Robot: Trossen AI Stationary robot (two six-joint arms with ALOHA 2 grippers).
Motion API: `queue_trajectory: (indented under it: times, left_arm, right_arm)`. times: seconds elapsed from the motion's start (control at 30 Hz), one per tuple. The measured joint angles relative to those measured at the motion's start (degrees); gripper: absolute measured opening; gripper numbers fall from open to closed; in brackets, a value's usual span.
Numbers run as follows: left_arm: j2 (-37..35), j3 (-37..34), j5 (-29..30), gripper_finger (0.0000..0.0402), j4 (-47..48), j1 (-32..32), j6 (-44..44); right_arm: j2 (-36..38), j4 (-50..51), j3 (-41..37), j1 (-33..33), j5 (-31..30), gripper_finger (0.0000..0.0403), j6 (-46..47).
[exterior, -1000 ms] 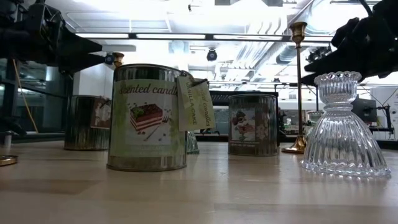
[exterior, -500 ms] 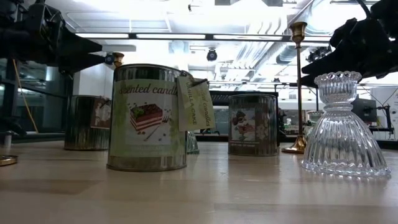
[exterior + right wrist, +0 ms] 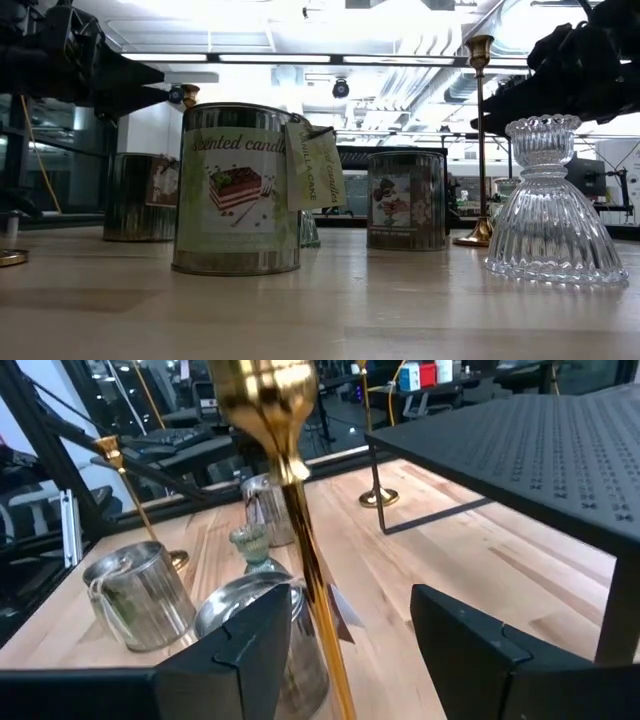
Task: Pick & Place candle stick holders
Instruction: Put the middle gold candle holder on the shelf
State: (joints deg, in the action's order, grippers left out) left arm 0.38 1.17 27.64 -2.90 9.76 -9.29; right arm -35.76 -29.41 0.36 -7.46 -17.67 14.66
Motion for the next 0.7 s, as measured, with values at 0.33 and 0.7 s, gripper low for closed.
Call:
queue_trajectory:
  times: [0.33, 0.7]
  left_arm:
    - [0.0, 0.0, 0.0, 0.0218, 0.0, 0.0, 0.0]
    - [0.0, 0.0, 0.0, 0.0218, 0.0, 0.0, 0.0]
  right_arm:
    - [-2.2, -5.6, 0.0, 0.0, -0.2, 0.0199, -2.7]
    - [-2.4, -7.0, 0.0, 0.0, -0.3, 0.0131, -3.0]
